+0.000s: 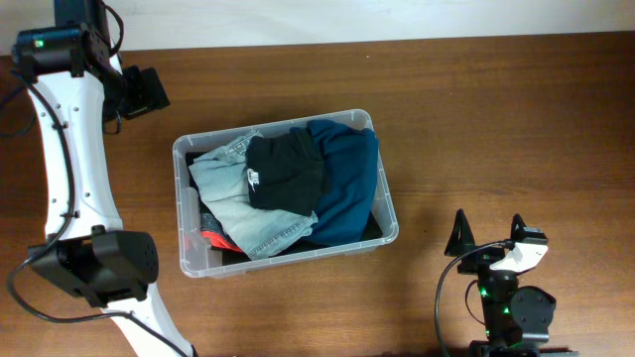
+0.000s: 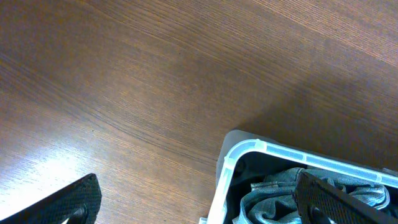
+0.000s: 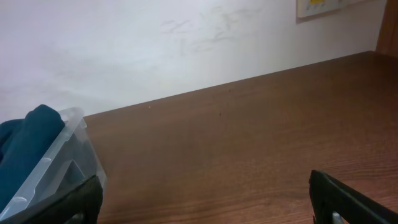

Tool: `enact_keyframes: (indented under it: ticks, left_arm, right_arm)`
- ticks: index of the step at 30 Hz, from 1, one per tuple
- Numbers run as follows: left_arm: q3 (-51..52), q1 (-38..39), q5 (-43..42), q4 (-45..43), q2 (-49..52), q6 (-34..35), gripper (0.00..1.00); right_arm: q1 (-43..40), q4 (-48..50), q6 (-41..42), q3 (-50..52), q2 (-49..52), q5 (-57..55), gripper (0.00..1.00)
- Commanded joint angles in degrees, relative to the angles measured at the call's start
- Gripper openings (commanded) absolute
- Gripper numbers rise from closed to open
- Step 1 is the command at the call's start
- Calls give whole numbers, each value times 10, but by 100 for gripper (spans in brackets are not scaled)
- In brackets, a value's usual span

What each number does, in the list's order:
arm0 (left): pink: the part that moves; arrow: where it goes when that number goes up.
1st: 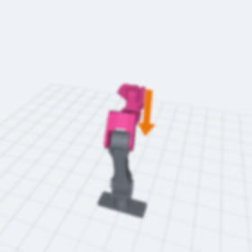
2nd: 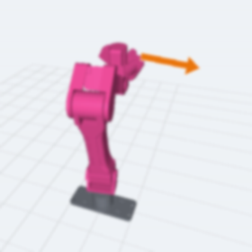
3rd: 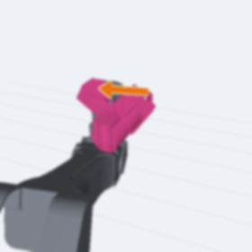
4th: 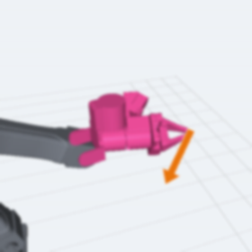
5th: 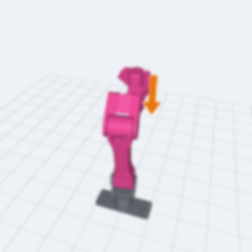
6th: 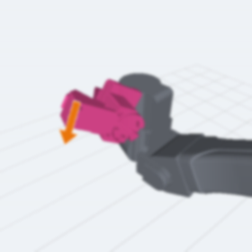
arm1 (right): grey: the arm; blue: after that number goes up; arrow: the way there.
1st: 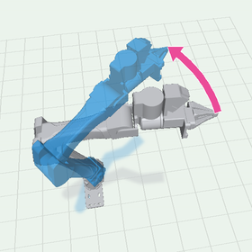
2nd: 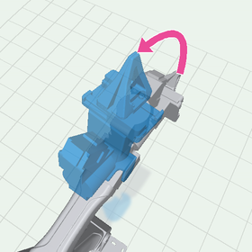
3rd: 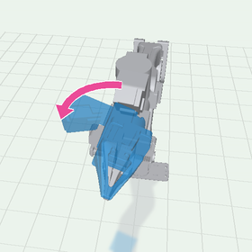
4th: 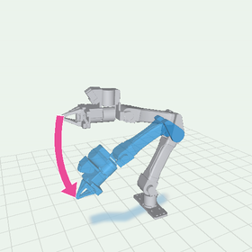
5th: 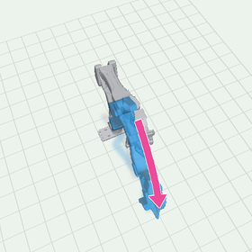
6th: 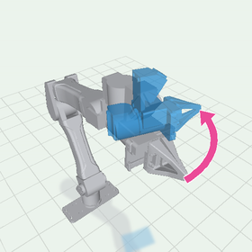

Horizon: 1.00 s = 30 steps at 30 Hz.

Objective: Pack container

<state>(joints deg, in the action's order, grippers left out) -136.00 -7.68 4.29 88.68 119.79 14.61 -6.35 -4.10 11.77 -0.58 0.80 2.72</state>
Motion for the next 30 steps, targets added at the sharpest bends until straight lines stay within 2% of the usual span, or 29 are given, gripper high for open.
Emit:
enact_keyframes:
  ticks: [1, 30]
  left_arm:
    - [1, -3, -4, 0, -5, 5, 99]
    - [1, -1, -4, 16, -5, 5, 100]
  right_arm:
    - [-4, -2, -4, 3, -6, 5, 98]
    - [-4, -2, -4, 3, -6, 5, 98]
